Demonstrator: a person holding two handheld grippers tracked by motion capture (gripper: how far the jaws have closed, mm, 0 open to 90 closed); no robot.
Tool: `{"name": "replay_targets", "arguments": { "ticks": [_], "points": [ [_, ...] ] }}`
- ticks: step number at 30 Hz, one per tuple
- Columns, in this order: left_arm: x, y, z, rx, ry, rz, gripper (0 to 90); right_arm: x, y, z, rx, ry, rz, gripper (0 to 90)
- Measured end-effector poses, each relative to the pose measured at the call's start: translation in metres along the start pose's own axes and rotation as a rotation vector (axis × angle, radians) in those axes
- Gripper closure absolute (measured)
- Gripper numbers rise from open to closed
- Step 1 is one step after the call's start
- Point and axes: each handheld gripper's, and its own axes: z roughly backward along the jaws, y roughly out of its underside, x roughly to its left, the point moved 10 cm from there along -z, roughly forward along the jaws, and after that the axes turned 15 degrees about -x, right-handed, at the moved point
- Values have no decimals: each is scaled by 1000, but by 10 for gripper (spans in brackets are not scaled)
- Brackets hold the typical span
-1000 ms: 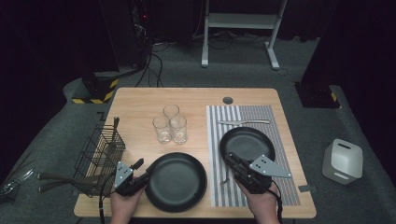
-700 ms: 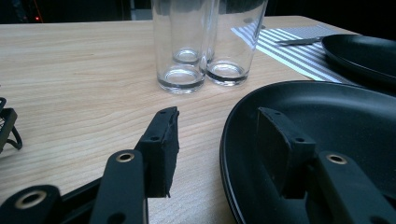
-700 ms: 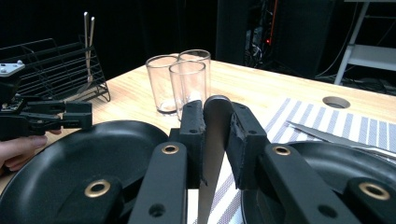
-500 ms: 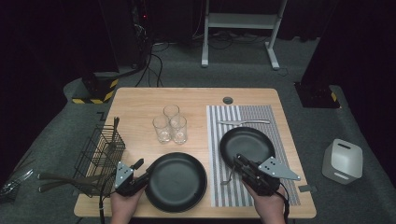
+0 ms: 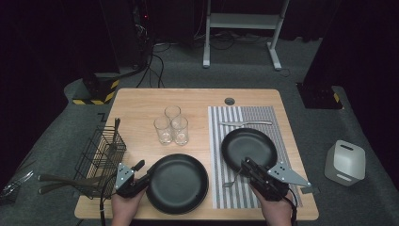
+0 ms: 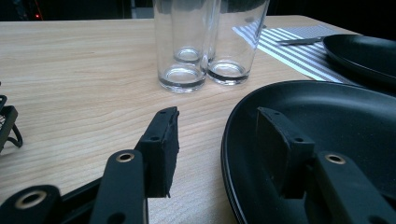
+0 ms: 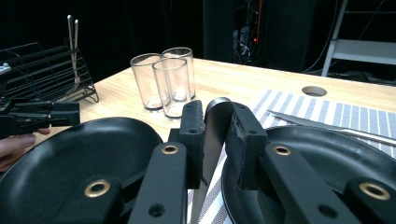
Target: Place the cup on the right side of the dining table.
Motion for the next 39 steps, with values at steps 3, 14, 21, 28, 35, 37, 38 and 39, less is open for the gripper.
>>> {"name": "replay_targets", "arguments": {
  "ticks": [3,14,21,28,35,37,38,39],
  "points": [
    [0,0,0,2,1,1,498,-2,1,1,-3,11,0,777],
    [0,0,0,4,4,4,497,-12,7,5,1,58,12,837],
    [0,0,0,3,2,3,496,-12,7,8,4,49,-35,849],
    [0,0,0,3,-1,5,496,-11,5,10,4,53,-49,854],
    [0,0,0,4,1,6,497,-21,9,17,3,100,-58,838],
    [0,0,0,4,2,5,497,-26,11,20,5,121,-64,830],
    [0,0,0,4,2,5,497,-30,13,21,7,132,-67,826],
    [0,0,0,5,2,6,497,-32,14,22,10,138,-69,822]
  ]
}}
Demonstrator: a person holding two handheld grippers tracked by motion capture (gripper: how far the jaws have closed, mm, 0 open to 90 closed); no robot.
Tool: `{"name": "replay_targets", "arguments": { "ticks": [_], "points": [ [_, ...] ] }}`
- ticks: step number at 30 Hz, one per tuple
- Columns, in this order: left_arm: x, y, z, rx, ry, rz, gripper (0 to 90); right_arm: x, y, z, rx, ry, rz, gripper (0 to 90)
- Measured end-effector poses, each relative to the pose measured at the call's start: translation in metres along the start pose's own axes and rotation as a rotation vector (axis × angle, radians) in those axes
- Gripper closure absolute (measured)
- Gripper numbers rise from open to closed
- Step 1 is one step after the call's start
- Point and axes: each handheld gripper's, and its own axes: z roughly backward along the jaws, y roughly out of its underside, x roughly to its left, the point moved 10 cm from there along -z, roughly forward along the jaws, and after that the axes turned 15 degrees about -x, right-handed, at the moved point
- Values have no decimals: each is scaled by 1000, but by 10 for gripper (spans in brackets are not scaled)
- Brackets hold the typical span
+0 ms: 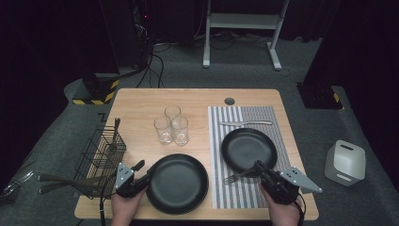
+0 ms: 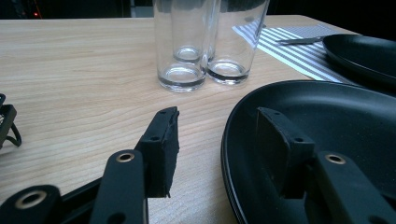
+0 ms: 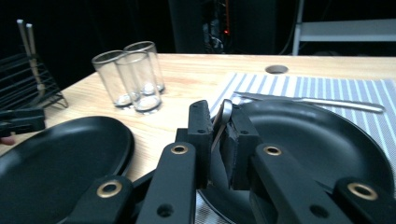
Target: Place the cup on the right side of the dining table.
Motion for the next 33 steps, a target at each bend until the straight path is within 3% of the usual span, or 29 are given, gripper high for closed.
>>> {"name": "replay_targets", "arguments": {
  "ticks": [7,33],
  "points": [
    [1,0,-1,0,-2,-5,497,-14,5,4,8,33,-9,805],
    [0,0,0,2,-2,0,497,-41,21,16,9,102,-36,753]
  ]
}}
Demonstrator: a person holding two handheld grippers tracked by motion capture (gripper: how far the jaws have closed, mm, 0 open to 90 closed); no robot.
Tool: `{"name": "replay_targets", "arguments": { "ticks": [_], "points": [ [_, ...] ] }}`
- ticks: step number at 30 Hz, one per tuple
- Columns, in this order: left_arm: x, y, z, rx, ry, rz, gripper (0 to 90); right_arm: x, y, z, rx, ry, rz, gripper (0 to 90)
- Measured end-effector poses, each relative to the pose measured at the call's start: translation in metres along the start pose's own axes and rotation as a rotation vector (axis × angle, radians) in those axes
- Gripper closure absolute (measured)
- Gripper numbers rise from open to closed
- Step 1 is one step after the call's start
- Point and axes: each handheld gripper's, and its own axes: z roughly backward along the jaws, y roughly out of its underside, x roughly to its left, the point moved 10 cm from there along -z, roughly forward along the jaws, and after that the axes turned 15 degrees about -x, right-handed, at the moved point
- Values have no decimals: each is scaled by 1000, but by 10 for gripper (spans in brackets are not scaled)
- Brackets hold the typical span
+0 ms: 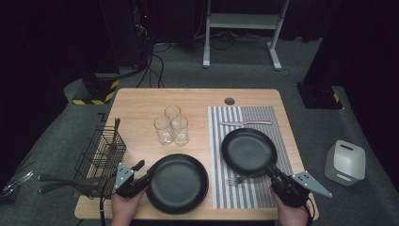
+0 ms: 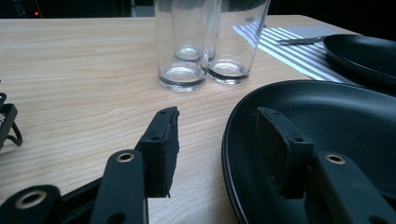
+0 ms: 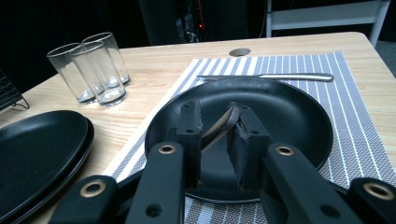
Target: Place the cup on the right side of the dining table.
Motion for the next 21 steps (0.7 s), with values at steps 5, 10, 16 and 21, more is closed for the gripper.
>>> {"name": "replay_targets", "arguments": {
  "ticks": [5,10,16,21],
  "points": [
    [0,0,0,-4,-3,3,497,-3,2,0,-1,1,0,744],
    [0,0,0,-3,-2,4,497,-7,5,1,3,10,-7,734],
    [0,0,0,1,1,0,497,-13,9,2,10,20,-11,725],
    [0,0,0,0,-2,4,497,-15,11,3,9,24,-20,723]
  ]
}}
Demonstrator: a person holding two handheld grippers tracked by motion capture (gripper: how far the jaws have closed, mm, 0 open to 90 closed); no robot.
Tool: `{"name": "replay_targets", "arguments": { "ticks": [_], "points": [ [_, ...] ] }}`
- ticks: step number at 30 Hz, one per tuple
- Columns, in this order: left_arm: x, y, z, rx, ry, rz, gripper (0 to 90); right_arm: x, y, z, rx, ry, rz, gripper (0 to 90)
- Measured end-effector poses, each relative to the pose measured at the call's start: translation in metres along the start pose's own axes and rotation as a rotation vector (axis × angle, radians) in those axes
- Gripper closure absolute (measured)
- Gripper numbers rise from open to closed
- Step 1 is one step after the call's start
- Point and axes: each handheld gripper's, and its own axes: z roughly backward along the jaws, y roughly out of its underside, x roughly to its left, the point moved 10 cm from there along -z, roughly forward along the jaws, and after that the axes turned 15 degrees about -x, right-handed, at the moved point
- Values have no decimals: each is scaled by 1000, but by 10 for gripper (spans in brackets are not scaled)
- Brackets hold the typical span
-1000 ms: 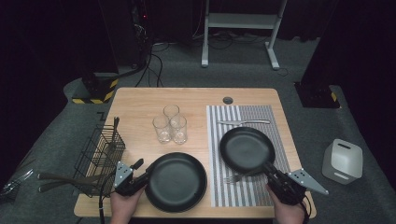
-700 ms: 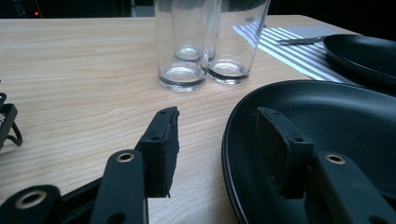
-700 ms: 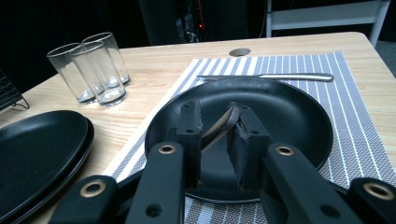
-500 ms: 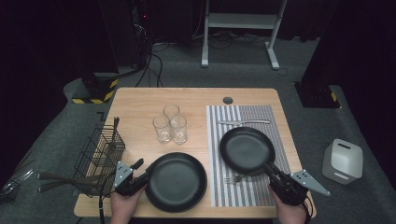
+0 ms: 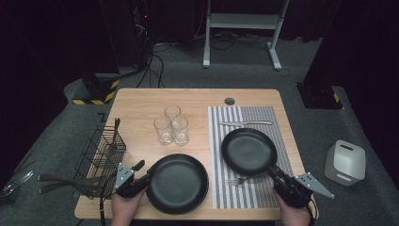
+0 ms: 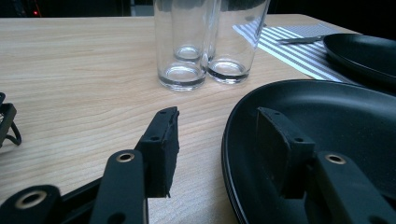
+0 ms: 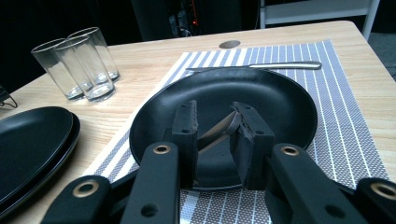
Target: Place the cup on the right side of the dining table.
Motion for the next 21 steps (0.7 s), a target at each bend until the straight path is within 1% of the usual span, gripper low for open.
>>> {"name": "replay_targets", "arguments": {
  "ticks": [8,10,13,15,18,21],
  "points": [
    [0,0,0,-1,-1,0,497,-5,5,3,8,13,-9,711],
    [0,0,0,2,1,-3,496,-8,8,3,11,17,-21,708],
    [0,0,0,2,2,-3,496,-11,10,4,16,20,-51,709],
    [0,0,0,2,3,-2,495,-12,12,4,18,21,-61,708],
    [0,0,0,2,3,-3,496,-13,12,5,16,23,-62,706],
    [0,0,0,1,3,-3,496,-13,13,5,13,29,-54,702]
  ]
}}
